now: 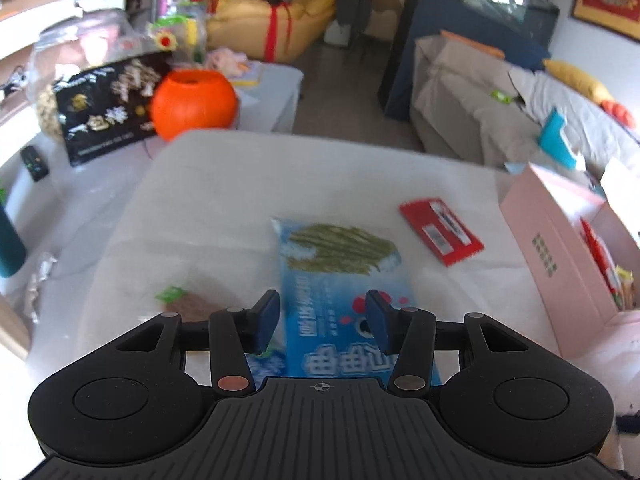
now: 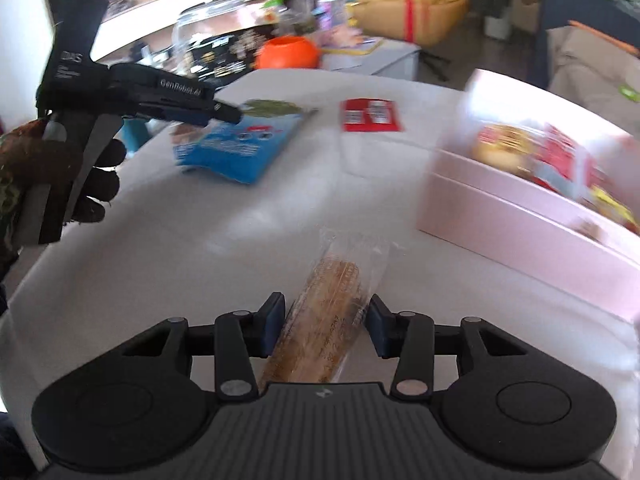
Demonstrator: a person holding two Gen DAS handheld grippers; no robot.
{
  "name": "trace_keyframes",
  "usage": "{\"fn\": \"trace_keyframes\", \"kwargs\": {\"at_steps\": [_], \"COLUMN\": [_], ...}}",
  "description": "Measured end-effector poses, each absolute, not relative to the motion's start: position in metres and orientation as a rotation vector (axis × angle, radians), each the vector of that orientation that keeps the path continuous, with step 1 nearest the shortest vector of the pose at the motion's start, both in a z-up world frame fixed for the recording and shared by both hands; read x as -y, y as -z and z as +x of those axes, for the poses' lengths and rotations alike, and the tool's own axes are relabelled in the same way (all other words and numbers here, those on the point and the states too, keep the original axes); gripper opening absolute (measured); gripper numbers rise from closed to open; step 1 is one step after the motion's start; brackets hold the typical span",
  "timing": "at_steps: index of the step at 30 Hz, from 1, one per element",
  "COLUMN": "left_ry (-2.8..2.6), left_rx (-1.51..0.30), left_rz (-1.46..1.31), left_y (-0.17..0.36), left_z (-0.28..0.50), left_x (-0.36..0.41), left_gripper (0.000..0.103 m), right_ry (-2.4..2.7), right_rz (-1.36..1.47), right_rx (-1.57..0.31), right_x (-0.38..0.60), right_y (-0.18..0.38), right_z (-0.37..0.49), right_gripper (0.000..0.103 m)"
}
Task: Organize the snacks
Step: 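Grasp the clear bread-stick packet with the right tool while the left reaches the blue packet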
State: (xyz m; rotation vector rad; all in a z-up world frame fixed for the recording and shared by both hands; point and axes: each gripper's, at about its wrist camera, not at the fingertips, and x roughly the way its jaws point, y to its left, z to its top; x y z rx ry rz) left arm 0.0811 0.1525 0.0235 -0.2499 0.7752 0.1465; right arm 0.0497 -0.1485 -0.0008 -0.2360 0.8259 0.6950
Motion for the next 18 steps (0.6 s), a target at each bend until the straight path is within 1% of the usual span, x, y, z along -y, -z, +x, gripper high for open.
{"fn": "trace_keyframes", "kwargs": {"at_steps": [1,2,3,10,12,15,18], "left_ry": [-0.122,-0.097,-0.063,0.140,0.107,-0.021,-0.019], "left_rx": [-0.781,-0.773,-0.774,-0.845,-0.854,-0.823,-0.772], "left_rz": [-0.221,-0.194,-0.171,0.002,0.034,0.111,0.016], "left_y": [-0.020,-0.019,-0.019,-0.026,-0.030,-0.041,-0.056], "left_z": [0.083,0.083,0.083,0.057,0.046,0.029,0.020], "left_x": [-0.146,-0.140,-0.132,-0.081,-0.075,-0.066,-0.063], "left_gripper": [0.053,0.053,0.053,0.054,0.055,0.051,0.051], "right_ry": [-0.678,-0.671,-0.671,-0.628,-0.629,-0.631,-0.630], "right_rz": [-0.226,-0.210,-0.188,-0.121,-0.103,-0.092,-0.051], "right_rx": [-0.819,-0.813,-0.809,-0.736,-0.719,-0.712,-0.713], "right_x": [0.157,0.165,0.173,0.205,0.207,0.209,0.214], "right_y": [0.002,0.004,0.006,0.015,0.017,0.019,0.019], "right_z": [0.049,0.049,0.049,0.046,0.046,0.047,0.049], "right_gripper": [0.062,0.070,0.072,0.074,0.076,0.077,0.077]}}
